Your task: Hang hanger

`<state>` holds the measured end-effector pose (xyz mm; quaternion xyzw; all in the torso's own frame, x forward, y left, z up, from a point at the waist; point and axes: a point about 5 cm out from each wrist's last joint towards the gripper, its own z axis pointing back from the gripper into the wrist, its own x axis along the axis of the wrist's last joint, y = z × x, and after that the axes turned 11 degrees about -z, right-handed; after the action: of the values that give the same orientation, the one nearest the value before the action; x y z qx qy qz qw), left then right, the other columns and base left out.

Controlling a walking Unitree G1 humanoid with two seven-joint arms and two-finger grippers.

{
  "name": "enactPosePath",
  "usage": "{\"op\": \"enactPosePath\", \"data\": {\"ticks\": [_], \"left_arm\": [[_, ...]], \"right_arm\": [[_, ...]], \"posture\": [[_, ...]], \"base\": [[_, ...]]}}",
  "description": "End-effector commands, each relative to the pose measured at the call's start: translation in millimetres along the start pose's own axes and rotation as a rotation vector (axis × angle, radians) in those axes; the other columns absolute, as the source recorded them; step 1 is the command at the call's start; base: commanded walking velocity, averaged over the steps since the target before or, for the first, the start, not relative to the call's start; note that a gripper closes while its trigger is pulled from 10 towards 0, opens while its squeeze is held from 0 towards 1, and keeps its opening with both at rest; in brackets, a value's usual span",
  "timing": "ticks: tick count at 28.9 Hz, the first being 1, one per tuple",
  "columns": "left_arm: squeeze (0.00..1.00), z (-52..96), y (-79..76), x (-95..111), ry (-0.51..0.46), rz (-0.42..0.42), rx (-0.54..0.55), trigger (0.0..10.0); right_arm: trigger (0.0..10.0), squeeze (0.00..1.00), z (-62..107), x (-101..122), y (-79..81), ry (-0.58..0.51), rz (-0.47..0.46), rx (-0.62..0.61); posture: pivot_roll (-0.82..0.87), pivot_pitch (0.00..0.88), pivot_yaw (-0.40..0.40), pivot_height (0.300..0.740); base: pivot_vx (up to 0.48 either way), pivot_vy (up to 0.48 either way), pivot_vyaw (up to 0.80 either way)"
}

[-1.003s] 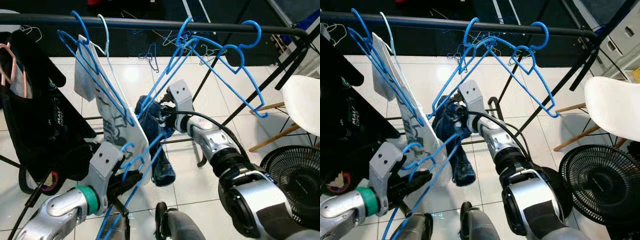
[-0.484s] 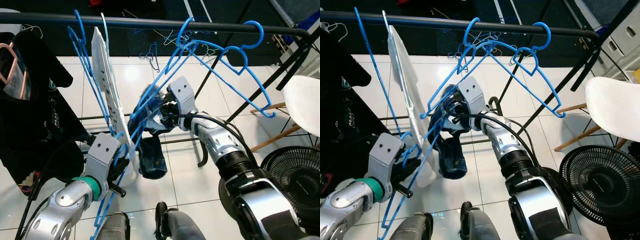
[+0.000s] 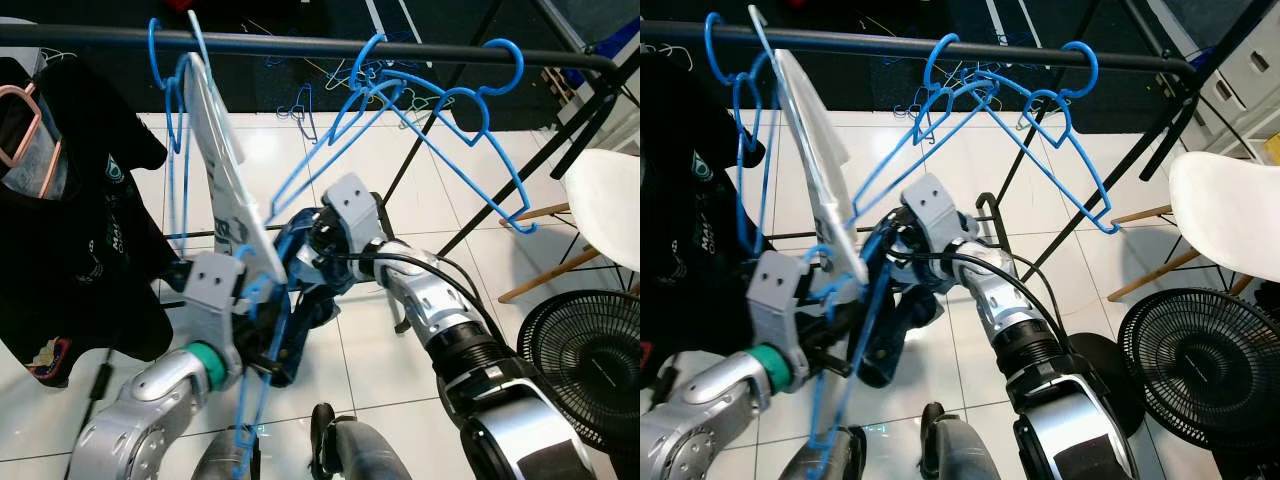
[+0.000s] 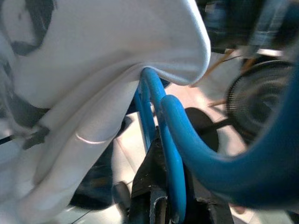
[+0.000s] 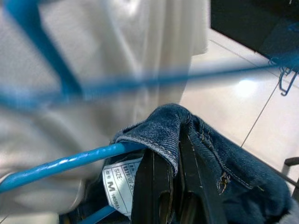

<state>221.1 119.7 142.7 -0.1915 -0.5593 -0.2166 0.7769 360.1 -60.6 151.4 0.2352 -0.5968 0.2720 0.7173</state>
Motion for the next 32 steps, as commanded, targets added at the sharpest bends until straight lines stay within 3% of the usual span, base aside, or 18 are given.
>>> {"op": "enactPosePath", "data": {"ticks": [1, 5, 6, 11, 17, 20, 23, 26, 32], "left_arm": [[0.0, 4.5, -14.1, 4, -0.037, -0.003, -0.126, 10.0], [0.0, 6.4, -16.6, 3, -0.031, -0.019, -0.16, 10.0], [0.0, 7.1, -16.2, -2, -0.01, -0.044, -0.174, 10.0], [0.0, 0.5, -9.9, -2, -0.004, -0.044, -0.111, 10.0], [0.0, -4.1, -4.9, 0, 0.002, -0.06, -0.056, 10.0], [0.0, -4.9, -3.5, -2, 0.02, -0.085, -0.045, 10.0], [0.0, -2.2, 0.9, -12, 0.069, -0.142, -0.029, 10.0], [0.0, 3.7, -0.1, -16, 0.08, -0.168, -0.077, 10.0], [0.0, 15.5, -2.6, -20, 0.018, -0.212, -0.159, 10.0]], "right_arm": [[0.0, 0.0, -2.5, 14, 2.9, -0.068, 0.033, 0.011], [0.0, 0.0, -3.3, 19, 3.4, -0.081, 0.051, 0.016], [0.0, 0.0, -1.7, 29, 6.9, -0.112, 0.079, 0.049], [0.0, 0.0, 8.0, 39, 17.6, -0.137, 0.065, 0.109], [0.0, 0.0, 17.2, 34, 22.0, -0.12, 0.03, 0.09], [0.0, 0.0, 20.7, 28, 21.9, -0.106, 0.006, 0.065], [0.0, 0.0, 29.6, -2, 22.0, -0.049, -0.067, 0.001], [0.0, 0.0, 32.5, -17, 19.2, -0.011, -0.089, -0.039], [0.0, 0.0, 37.8, -35, 10.8, 0.016, -0.114, -0.134]], "posture": [[0.09, 0.147, -0.074, 0.733], [0.09, 0.147, -0.074, 0.733], [0.09, 0.147, -0.074, 0.733], [0.08, 0.148, -0.081, 0.733], [0.07, 0.149, -0.081, 0.733], [0.07, 0.15, -0.08, 0.733], [0.07, 0.152, -0.071, 0.733], [0.07, 0.149, -0.071, 0.733], [0.08, 0.146, -0.073, 0.733]], "base": [[0.0, 0.0, 0.0], [0.0, 0.0, 0.0], [0.0, 0.0, 0.0], [0.0, 0.0, 0.0], [0.0, 0.0, 0.0], [0.0, 0.0, 0.0], [0.0, 0.0, 0.0], [0.0, 0.0, 0.0], [0.0, 0.0, 0.0]]}}
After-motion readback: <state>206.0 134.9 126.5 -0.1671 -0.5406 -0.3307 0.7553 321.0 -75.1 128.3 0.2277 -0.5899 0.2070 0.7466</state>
